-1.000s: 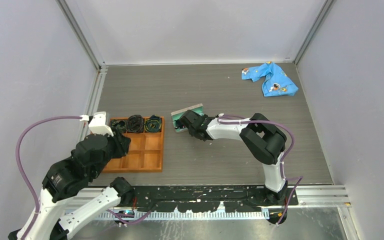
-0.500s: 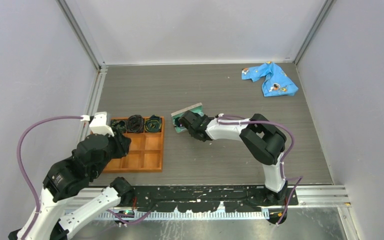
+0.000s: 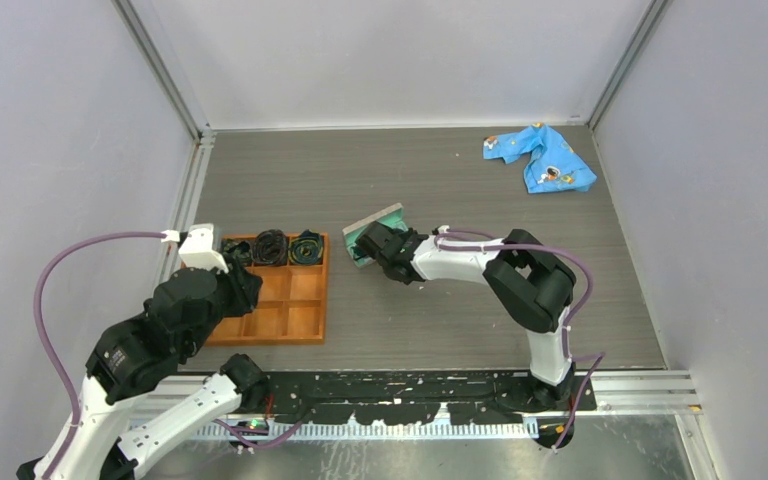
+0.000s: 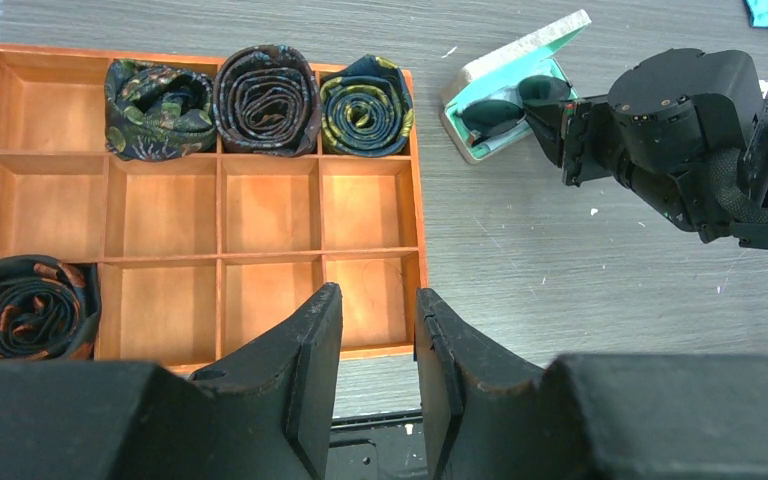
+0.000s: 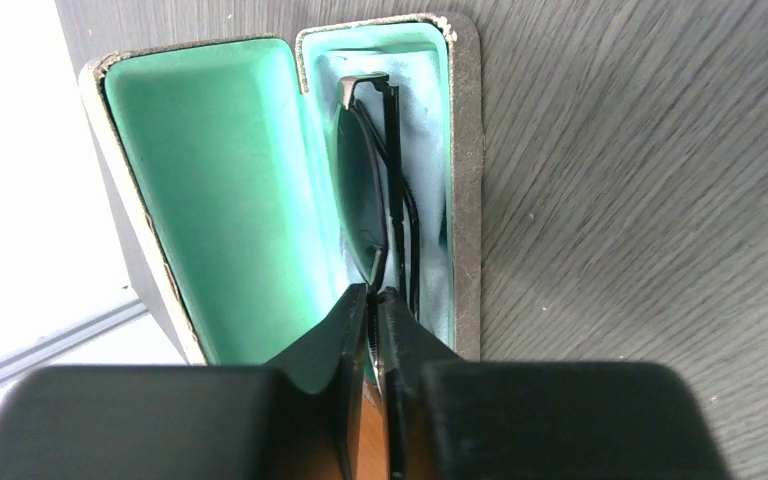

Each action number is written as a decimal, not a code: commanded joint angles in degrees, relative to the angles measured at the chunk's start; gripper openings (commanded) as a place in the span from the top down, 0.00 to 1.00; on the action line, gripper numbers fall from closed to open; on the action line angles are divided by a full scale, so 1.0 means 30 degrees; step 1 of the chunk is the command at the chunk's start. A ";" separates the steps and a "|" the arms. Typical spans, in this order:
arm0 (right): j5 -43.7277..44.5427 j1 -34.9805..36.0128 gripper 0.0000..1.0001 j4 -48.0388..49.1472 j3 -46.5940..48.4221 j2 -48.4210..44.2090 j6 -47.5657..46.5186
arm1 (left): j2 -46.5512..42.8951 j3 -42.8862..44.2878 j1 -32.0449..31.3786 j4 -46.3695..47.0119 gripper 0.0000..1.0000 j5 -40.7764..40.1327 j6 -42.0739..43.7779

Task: Organize the sunglasses
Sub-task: Place the sunglasses in the sunglasses case, then adjust the sunglasses in the sunglasses case.

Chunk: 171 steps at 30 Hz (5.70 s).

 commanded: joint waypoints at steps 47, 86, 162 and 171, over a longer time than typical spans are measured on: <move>-0.0986 -0.0181 0.48 0.9637 -0.6447 -0.4353 -0.6762 | 0.0474 0.0042 0.0054 0.0296 0.65 0.0273 0.0043; -0.2793 -0.0769 0.67 1.1825 -0.7262 -0.2798 -0.6234 | 0.0935 -0.0410 0.0054 0.0938 0.66 0.0363 0.0035; -0.5755 -0.2049 0.99 2.4452 -0.9090 0.1272 -1.1499 | 0.0821 -0.0130 0.0061 0.0731 0.65 0.0072 0.0150; -0.5930 -0.2253 0.65 2.3081 -0.9390 0.0648 -1.1207 | 0.0874 -0.0192 0.0054 0.0774 0.65 0.0160 0.0149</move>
